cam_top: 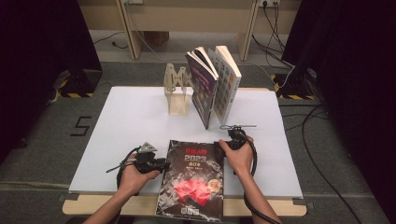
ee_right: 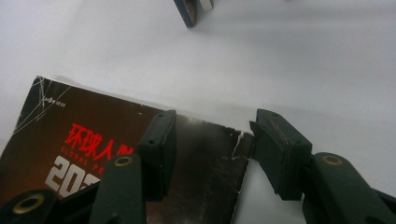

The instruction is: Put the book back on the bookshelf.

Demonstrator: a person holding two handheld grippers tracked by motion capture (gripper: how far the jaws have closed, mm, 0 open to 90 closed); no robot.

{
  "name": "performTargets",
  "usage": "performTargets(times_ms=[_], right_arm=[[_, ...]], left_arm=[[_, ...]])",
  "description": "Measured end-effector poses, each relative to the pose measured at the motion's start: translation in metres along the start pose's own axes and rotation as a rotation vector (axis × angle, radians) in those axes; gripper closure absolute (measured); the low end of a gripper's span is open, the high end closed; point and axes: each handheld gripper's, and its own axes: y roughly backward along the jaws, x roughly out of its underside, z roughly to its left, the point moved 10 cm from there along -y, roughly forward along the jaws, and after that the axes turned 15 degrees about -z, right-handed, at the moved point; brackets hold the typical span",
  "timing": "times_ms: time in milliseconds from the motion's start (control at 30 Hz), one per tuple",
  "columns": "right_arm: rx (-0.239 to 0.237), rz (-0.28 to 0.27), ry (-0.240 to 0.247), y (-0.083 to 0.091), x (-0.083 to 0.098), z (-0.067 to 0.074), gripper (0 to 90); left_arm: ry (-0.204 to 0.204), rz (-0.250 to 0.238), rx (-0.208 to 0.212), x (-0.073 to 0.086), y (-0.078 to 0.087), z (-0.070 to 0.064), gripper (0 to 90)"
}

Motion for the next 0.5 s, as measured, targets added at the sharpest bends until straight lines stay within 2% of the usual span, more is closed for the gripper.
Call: performTargets(times_ms=[33, 133, 300, 400, 500], right_arm=[[0.002, 0.001, -0.004, 0.0005, 0.0006, 0.0004, 49.9], [0.007, -0.005, -0.002, 0.0012, 0.0021, 0.0008, 49.9], [-0.006, 0.008, -0.029, 0.0036, 0.004, 0.0023, 50.1], [-0.02, 0.019, -0.059, 0.0057, 0.0054, 0.0031, 50.3], [-0.042, 0.035, -0.068, 0.0079, 0.0085, 0.0056, 50.8]], left_arm=[[-0.007, 0.007, -0.007, 0.0018, -0.0006, 0.0004, 67.2], [0.004, 0.016, -0.01, 0.0045, -0.0011, 0.0017, 67.8], [-0.003, 0.014, -0.028, 0.0048, -0.0013, 0.0022, 69.2], [0.002, 0.01, -0.03, 0.005, -0.0011, 0.0023, 69.5], [0.003, 0.01, -0.03, 0.005, -0.001, 0.0023, 69.7]])
